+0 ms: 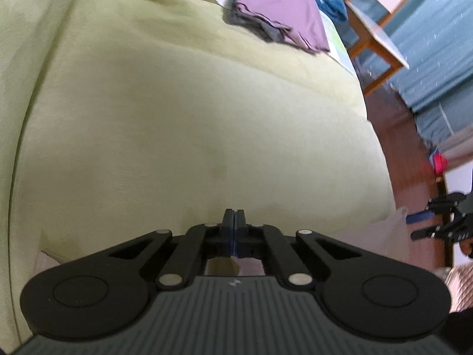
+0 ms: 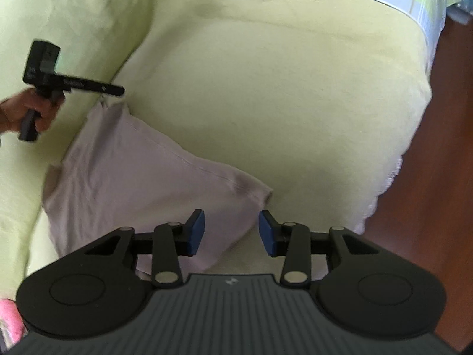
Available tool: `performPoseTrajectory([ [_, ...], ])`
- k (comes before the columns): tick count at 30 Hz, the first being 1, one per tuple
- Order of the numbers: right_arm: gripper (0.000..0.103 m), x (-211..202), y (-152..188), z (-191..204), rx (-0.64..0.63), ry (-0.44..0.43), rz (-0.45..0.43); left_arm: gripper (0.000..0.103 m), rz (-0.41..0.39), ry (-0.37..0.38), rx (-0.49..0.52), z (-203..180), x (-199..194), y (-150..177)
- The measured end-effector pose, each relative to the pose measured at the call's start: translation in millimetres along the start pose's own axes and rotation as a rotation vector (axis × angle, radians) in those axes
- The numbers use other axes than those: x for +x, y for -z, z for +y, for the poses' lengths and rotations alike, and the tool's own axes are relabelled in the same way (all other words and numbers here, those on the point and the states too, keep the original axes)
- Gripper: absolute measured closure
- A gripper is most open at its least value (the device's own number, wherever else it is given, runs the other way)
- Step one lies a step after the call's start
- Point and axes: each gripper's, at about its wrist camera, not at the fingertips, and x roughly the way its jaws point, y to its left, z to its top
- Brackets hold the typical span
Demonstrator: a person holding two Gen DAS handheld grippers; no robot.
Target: Fold clothes
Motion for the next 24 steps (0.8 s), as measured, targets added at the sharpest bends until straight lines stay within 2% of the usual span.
performPoseTrajectory([
  [2, 0.067, 4, 0, -2, 0.027, -0.011, 0.004, 0.1, 0.033, -0.01, 0.024, -3, 3, 2],
  [5, 0.067, 7, 0, -7, 0.081, -0.009, -0.004, 0.077, 0.079, -0.022, 0.047, -5, 1, 11],
  [10, 0.067, 8, 2, -8, 0.075, -0.002, 0.009, 0.076, 0.131, 0.007, 0.052, -2, -6, 16],
  [12, 0.067, 9, 2, -9, 0.075, -0.001, 0.015, 0.075, 0.149, -0.014, 0.069, -3, -2, 17],
  [14, 0.067, 8, 2, -10, 0.078, 0.0, 0.015, 0.075, 0.131, -0.076, 0.106, -4, -3, 16],
  [16, 0.067, 8, 1, -11, 0.085, -0.012, 0.016, 0.075, 0.127, -0.055, 0.079, 0, -4, 14],
  [20, 0.067, 11, -2, -9, 0.087, -0.054, 0.022, 0.074, 0.222, -0.001, 0.1, -4, 12, 10],
  [22, 0.067, 11, -3, -7, 0.091, -0.072, 0.014, 0.074, 0.222, 0.012, 0.104, -6, 15, 7],
  [24, 0.067, 8, -4, -7, 0.11, -0.09, 0.003, 0.077, 0.206, 0.067, 0.058, -4, 16, 3],
])
